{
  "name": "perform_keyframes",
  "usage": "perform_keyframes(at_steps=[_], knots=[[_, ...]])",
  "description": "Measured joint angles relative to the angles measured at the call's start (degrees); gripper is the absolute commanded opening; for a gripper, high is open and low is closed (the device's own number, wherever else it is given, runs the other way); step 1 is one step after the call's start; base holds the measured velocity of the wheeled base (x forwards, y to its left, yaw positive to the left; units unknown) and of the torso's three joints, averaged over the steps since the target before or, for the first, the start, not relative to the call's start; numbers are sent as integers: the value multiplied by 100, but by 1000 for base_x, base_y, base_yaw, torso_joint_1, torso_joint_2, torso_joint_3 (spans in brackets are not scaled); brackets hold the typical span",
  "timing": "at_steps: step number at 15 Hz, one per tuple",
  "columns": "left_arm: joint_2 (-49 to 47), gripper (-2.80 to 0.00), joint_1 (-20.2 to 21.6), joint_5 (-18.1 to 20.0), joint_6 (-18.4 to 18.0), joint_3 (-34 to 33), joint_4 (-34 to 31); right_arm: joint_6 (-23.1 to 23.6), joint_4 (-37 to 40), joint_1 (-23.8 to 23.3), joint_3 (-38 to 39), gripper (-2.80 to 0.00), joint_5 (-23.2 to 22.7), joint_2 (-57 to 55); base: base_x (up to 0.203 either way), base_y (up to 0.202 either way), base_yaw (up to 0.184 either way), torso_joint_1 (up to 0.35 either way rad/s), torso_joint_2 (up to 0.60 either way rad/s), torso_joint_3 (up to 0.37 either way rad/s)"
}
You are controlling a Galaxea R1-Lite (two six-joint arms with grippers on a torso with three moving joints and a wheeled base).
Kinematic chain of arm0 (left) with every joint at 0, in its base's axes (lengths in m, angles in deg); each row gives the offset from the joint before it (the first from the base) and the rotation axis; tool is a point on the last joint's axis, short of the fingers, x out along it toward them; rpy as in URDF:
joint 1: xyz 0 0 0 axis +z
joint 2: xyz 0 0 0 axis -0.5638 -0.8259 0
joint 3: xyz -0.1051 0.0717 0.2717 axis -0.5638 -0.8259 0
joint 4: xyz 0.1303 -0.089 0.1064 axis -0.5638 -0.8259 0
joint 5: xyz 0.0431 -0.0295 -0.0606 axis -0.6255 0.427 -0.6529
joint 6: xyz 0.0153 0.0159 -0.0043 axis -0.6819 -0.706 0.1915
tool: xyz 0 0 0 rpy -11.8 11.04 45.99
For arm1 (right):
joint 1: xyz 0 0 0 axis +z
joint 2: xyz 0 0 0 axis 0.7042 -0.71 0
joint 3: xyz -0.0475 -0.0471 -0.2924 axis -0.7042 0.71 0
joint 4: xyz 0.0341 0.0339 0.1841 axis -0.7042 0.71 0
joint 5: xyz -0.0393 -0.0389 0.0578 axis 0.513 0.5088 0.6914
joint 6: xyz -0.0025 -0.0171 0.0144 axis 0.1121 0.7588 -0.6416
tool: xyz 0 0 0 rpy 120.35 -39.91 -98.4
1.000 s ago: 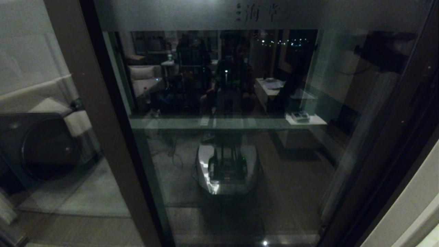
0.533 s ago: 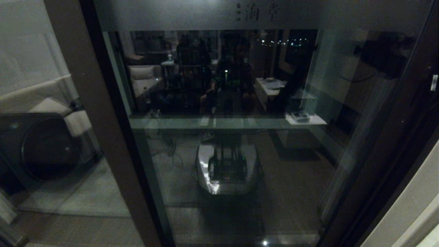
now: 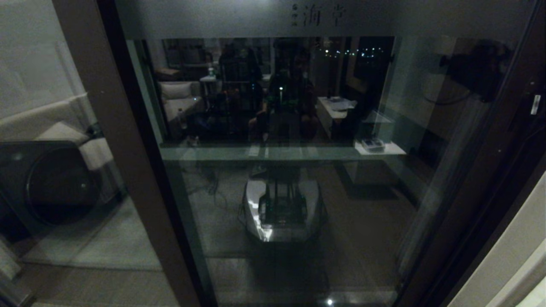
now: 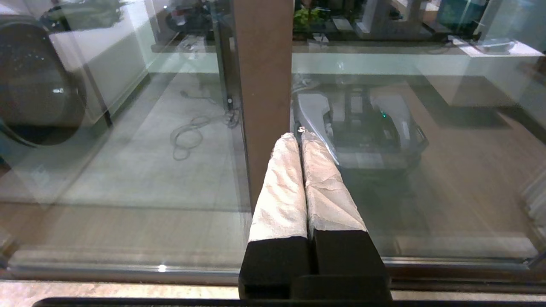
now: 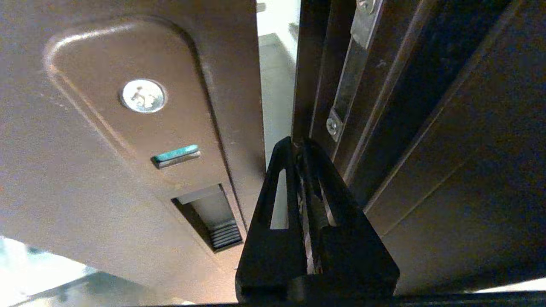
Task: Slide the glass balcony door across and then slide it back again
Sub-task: Open the slid door
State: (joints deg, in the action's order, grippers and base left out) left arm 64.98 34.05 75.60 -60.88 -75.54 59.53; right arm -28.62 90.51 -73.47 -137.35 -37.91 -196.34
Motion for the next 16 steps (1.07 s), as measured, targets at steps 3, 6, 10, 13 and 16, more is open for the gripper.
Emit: perform_keyframes(at_steps=[3, 6, 10, 13, 16], knots=[[0, -280, 2, -2, 0, 0, 0, -81, 0, 39, 0, -280, -146, -4, 0, 0, 0, 0, 0, 0], [0, -280, 2, 0, 0, 0, -2, -91, 0, 97, 17, -280, -194, -6, 0, 0, 0, 0, 0, 0], [0, -280, 0, -1, 2, 0, 0, -93, 0, 155, 37, -280, -217, -4, 0, 0, 0, 0, 0, 0], [0, -280, 2, -2, 0, 0, 0, -92, 18, 200, 46, -280, -234, -2, 0, 0, 0, 0, 0, 0], [0, -280, 0, 0, 0, 0, 0, -96, 20, 245, 77, -280, -245, 13, 0, 0, 0, 0, 0, 0]])
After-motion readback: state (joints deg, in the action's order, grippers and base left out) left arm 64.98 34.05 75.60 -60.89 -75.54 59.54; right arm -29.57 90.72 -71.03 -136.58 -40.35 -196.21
